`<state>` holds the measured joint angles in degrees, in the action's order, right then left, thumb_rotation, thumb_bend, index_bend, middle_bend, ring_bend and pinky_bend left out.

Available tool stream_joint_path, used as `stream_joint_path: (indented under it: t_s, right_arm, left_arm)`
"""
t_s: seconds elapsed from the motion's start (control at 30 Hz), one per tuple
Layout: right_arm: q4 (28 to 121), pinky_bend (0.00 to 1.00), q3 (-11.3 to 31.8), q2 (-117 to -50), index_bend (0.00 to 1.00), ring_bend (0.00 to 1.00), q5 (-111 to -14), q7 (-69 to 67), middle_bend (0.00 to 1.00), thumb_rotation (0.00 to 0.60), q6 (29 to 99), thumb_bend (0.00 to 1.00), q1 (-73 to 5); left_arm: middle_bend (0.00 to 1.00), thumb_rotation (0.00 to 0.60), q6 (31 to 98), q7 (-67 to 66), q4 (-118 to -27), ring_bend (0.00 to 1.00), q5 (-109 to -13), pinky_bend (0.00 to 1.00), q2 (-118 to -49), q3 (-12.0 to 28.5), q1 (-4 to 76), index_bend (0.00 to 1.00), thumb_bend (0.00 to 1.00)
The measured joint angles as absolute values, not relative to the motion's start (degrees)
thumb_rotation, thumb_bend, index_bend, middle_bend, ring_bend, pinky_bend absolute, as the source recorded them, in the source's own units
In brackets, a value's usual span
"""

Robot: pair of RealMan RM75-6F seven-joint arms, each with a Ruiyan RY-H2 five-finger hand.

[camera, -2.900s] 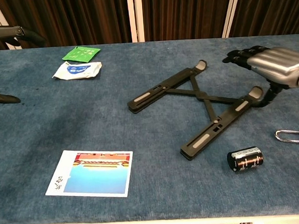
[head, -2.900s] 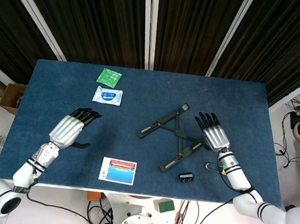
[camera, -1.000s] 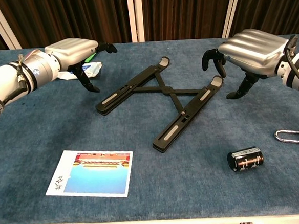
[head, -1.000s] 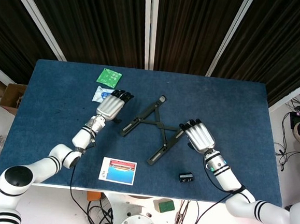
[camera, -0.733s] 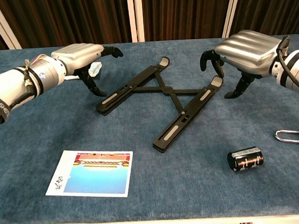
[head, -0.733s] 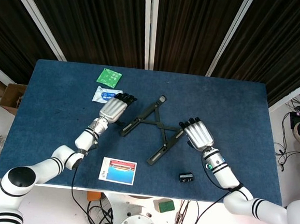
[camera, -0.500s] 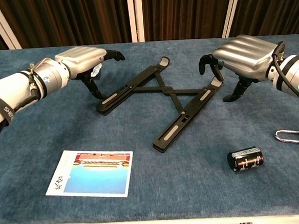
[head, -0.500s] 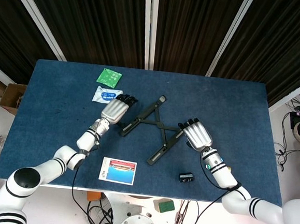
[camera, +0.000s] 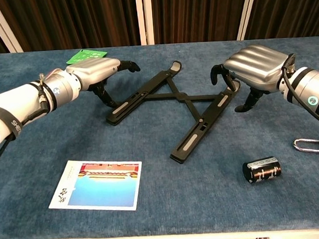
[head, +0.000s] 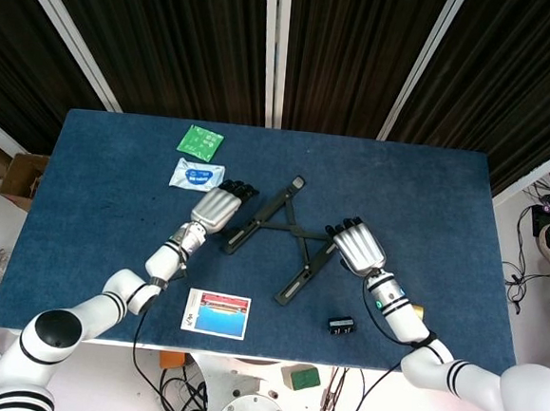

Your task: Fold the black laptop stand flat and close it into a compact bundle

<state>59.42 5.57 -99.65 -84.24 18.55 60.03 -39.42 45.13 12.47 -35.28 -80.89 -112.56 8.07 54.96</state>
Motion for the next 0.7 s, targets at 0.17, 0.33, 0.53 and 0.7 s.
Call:
stream_joint_path:
  t_s: [0.17, 0.33, 0.53, 0.7]
  right_arm:
    - [54.40, 0.52, 5.25, -102.71, 0.39, 0.41, -85.31, 15.78, 0.59, 0.600, 61.03, 0.00, -39.68]
    - [49.65, 0.53, 4.77, -105.61, 0.41, 0.42, -86.68, 12.65, 0.61, 0.600, 62.15, 0.01, -40.01]
    - [44.71, 0.54, 4.18, -108.85, 0.41, 0.43, -88.53, 9.32, 0.61, 0.600, 64.06, 0.03, -40.54]
    - [42.90, 0.54, 4.20, -110.29, 0.42, 0.43, -89.23, 7.34, 0.61, 0.600, 65.43, 0.05, -40.82]
  left_arm:
    - [0.11, 0.600, 45.82, 13.25, -35.46, 0.09, -81.73, 0.14, -112.77, 7.52, 55.03, 0.12, 0.01]
    - [0.11, 0.600, 46.26, 13.66, -35.88, 0.09, -82.05, 0.14, -112.83, 7.28, 54.95, 0.12, 0.01]
    - [0.11, 0.600, 46.54, 14.16, -36.86, 0.09, -82.26, 0.14, -112.82, 7.02, 54.68, 0.12, 0.01]
    - [0.11, 0.600, 47.27, 14.87, -38.68, 0.09, -82.83, 0.14, -112.87, 6.42, 54.20, 0.12, 0.01]
